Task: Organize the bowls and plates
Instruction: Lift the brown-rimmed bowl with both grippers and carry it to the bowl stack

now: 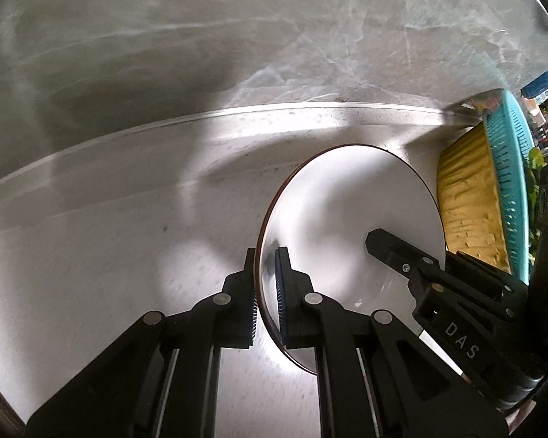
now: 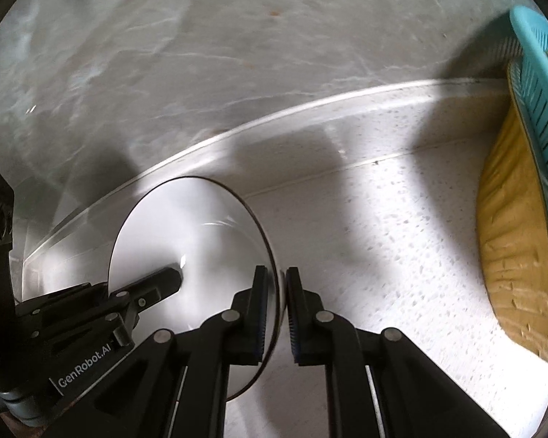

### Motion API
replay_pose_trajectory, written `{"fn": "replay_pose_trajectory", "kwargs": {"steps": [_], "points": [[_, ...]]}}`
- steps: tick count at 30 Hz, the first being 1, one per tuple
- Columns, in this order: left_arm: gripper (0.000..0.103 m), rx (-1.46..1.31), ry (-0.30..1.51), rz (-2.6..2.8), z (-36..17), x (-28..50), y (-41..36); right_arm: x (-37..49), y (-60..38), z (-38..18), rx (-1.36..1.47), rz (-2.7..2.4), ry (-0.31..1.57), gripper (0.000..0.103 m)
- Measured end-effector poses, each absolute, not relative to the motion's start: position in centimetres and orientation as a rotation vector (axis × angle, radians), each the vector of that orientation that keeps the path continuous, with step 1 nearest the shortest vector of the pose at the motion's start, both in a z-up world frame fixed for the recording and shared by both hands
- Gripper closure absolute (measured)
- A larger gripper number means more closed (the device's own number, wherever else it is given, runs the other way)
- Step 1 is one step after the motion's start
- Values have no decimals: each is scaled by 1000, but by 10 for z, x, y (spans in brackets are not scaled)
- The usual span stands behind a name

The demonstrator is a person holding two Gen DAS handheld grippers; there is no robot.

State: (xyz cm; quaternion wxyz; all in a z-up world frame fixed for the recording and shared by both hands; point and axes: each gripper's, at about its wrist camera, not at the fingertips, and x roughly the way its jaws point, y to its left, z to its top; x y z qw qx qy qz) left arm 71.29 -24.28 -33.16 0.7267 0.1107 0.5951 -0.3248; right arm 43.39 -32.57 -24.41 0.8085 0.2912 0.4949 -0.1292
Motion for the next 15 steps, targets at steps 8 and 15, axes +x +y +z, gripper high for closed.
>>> {"fn": "replay_pose_trajectory", "kwargs": {"steps": [8,15], "points": [[96,207,1281,-681,-302,689,-197,420,-284,-215,576,-195,1041,91],[96,160,1262,-632,-273,665,-141,413,-254,-195,532,-107,1035,91]]}}
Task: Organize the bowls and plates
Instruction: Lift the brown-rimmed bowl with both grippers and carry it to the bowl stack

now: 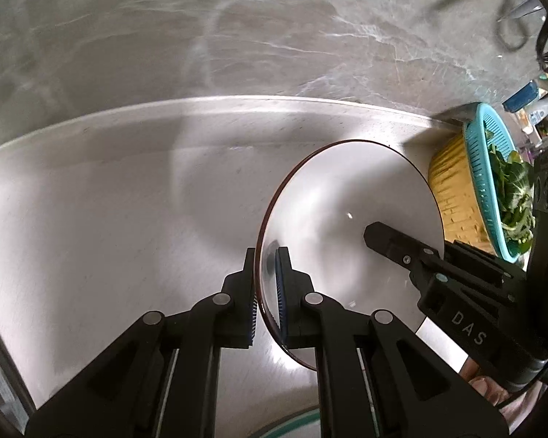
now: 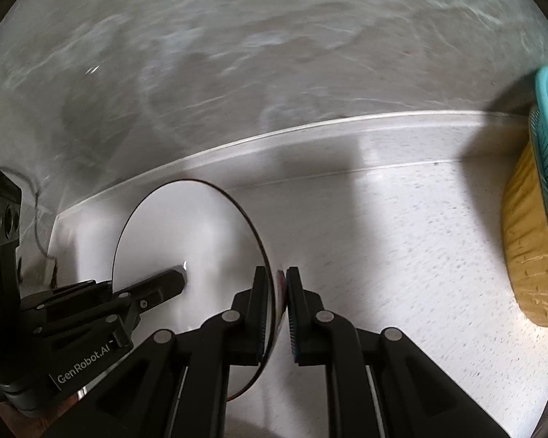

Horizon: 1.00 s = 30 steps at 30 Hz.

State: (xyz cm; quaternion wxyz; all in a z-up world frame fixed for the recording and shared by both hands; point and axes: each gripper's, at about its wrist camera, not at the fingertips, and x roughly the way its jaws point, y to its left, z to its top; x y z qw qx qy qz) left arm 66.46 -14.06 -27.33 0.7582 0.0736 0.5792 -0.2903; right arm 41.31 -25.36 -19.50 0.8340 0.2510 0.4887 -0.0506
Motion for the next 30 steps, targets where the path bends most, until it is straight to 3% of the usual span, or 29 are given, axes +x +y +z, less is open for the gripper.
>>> {"fn": "replay_pose_trajectory", "kwargs": {"steps": [18,30], "points": [[95,-13,1220,-453,-218,588,75,418,-134,-153,362,187,1059,91],[95,-100,1234,-355,-222,537,177,413,-50,-149,250,337,1110,91]]}}
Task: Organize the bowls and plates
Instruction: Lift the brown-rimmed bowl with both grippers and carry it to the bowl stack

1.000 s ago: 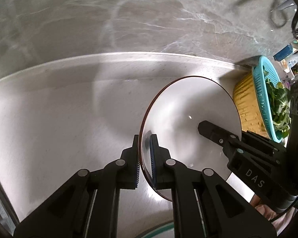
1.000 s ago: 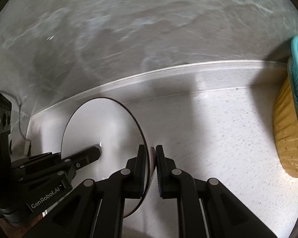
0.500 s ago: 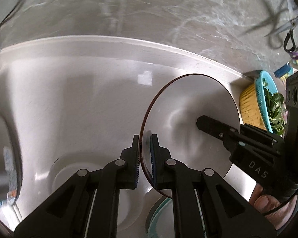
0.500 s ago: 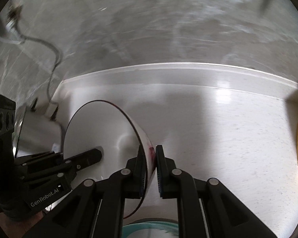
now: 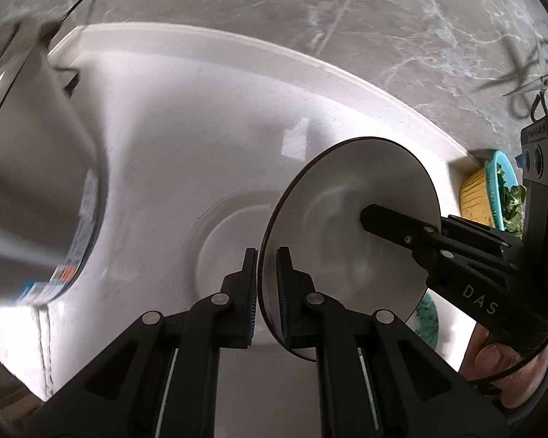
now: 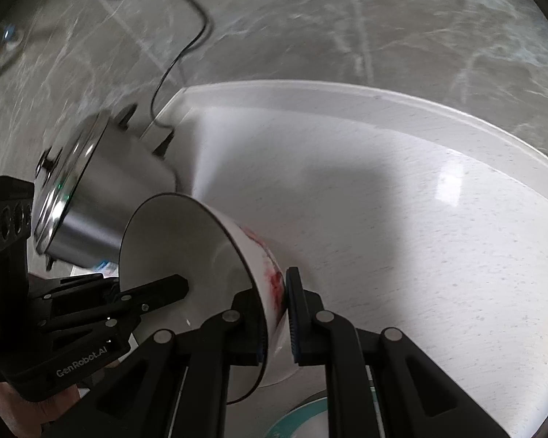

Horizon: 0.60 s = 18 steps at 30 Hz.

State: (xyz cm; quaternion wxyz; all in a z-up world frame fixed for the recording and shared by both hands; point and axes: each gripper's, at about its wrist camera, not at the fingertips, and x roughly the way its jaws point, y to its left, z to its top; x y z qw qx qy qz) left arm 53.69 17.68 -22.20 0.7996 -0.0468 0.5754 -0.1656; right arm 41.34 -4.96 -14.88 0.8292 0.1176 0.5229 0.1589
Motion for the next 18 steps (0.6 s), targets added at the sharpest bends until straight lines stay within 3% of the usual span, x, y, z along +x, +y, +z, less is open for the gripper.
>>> {"fn": "replay_pose_trajectory", "kwargs": {"steps": [18], "points": [[95,-123,1315,-338,-272,529,197,410,-24,-182,188,325,1191,91]]}}
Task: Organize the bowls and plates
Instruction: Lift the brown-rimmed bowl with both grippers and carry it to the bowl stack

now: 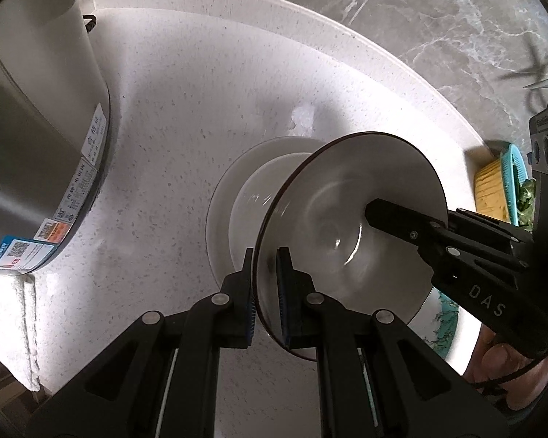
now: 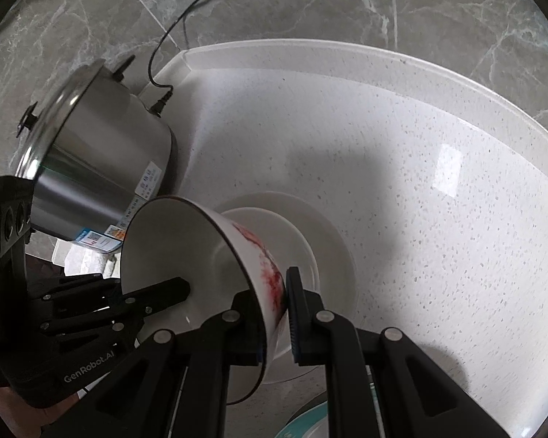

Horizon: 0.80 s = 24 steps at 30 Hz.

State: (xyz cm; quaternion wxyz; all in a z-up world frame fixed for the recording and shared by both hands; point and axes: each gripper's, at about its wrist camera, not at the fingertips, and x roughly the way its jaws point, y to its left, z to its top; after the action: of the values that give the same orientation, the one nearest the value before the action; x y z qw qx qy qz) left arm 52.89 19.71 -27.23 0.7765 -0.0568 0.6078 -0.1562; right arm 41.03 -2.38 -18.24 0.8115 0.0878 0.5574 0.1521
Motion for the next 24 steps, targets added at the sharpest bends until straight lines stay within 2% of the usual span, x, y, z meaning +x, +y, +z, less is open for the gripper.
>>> {"fn": "replay_pose_trajectory", "kwargs": {"steps": [24], "points": [[95,-108,1356,-324,-301,555,182,416,-18,-204,113,318,1228,90]]}}
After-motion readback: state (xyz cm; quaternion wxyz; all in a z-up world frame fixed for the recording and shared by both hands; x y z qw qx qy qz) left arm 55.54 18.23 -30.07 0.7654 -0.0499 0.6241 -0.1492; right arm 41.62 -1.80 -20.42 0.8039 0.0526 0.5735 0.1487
